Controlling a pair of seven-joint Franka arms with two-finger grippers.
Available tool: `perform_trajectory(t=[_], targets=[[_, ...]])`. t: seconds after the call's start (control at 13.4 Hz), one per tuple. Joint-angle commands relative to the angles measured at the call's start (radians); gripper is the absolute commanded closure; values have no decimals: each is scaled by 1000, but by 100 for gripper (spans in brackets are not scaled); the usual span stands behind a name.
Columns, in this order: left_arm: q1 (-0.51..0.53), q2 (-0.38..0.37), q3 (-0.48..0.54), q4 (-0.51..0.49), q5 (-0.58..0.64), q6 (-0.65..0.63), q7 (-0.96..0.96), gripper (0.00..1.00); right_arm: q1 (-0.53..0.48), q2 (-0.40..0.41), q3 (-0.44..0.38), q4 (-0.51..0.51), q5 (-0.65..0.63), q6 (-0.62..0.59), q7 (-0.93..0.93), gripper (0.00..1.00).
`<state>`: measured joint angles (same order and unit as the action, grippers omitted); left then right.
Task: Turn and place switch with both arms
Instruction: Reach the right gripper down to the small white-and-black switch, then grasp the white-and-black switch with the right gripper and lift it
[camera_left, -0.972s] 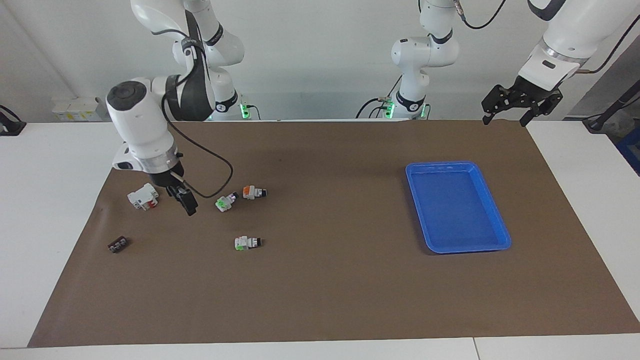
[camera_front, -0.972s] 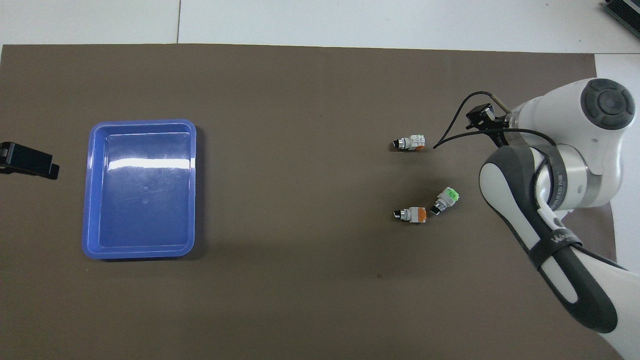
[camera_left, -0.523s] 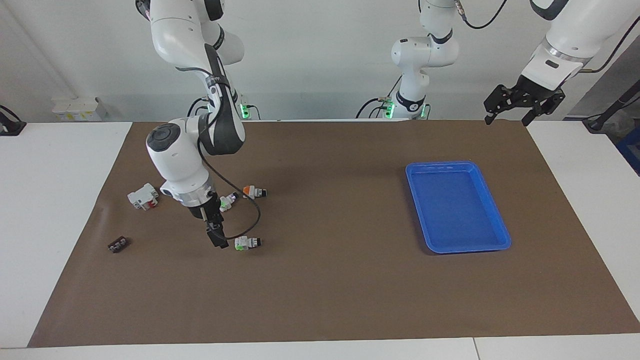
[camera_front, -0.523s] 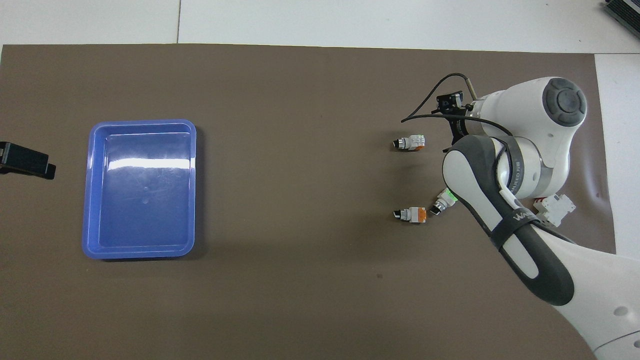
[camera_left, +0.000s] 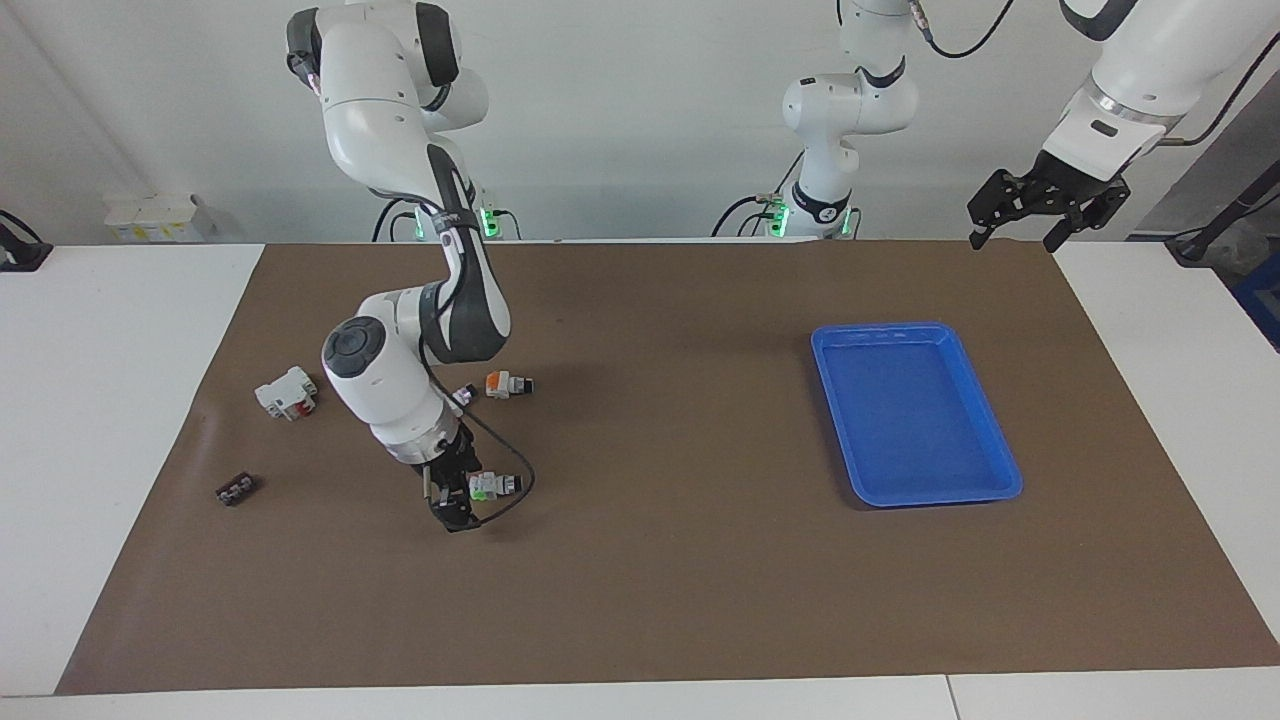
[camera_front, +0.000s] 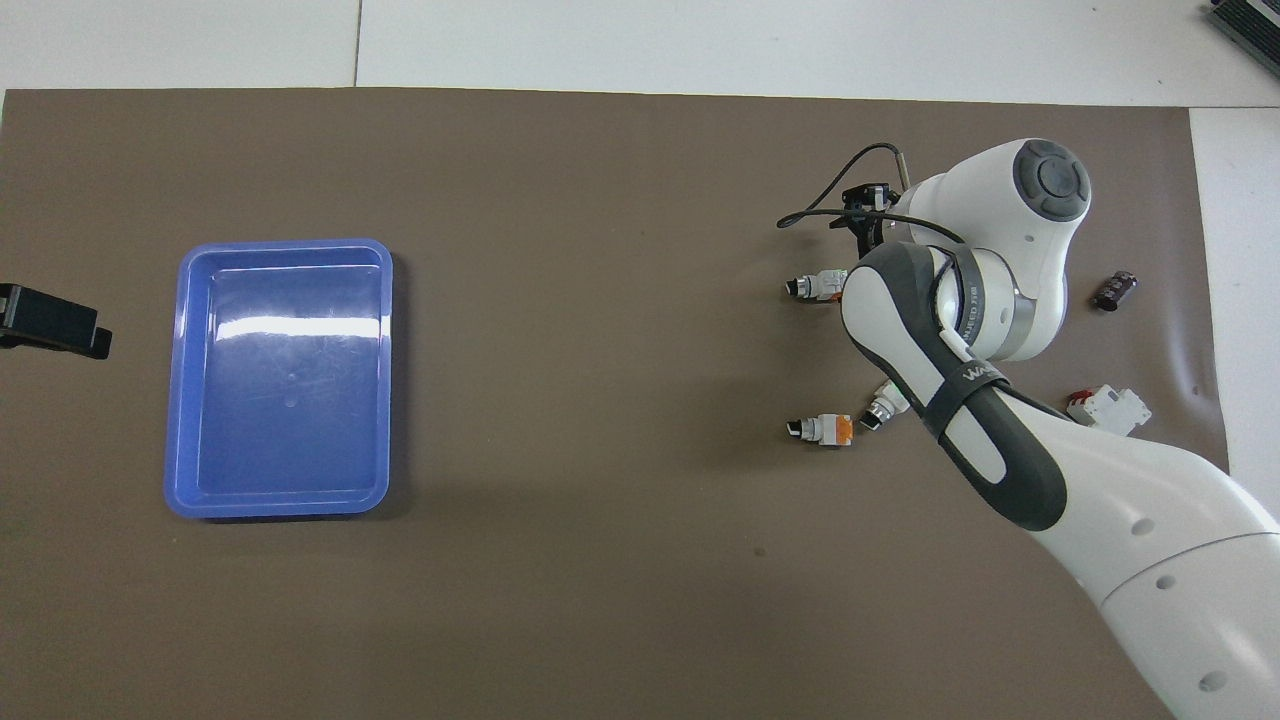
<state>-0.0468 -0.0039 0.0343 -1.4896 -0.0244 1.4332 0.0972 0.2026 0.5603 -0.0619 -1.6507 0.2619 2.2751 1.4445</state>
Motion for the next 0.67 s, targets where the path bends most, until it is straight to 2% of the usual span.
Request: perform_trajectory(t=[0.0,0.07,0.15,0.3,0.37,0.45,0.52,0.6], targets=[[-2,-27,4,-29,3,0,-10,0,-12,3,5,26,74,-83,-78,0],[-4,-27,2,-29,3,0,-8,0,-12,3,5,25,80,-80,-88,1],[-4,-27,2,-29,3,0,-8,0,-12,4,5,25,80,-78,-98,5],[-4,-27,2,-29,3,4,-8,0,-12,6,5,22,82,-75,-108,21],[-4,-27,2,-29,3,-2,-8,0,-14,6,5,14,86,-72,-108,39],[-2,-27,2,-29,3,1,-10,0,-14,12,4,12,97,-69,-107,89],[-2,-27,4,-31,3,15,-14,0,-9,13,4,18,105,-69,-105,100],[-2,-27,6,-35,3,27,-13,0,-17,15,4,26,105,-84,-105,100]])
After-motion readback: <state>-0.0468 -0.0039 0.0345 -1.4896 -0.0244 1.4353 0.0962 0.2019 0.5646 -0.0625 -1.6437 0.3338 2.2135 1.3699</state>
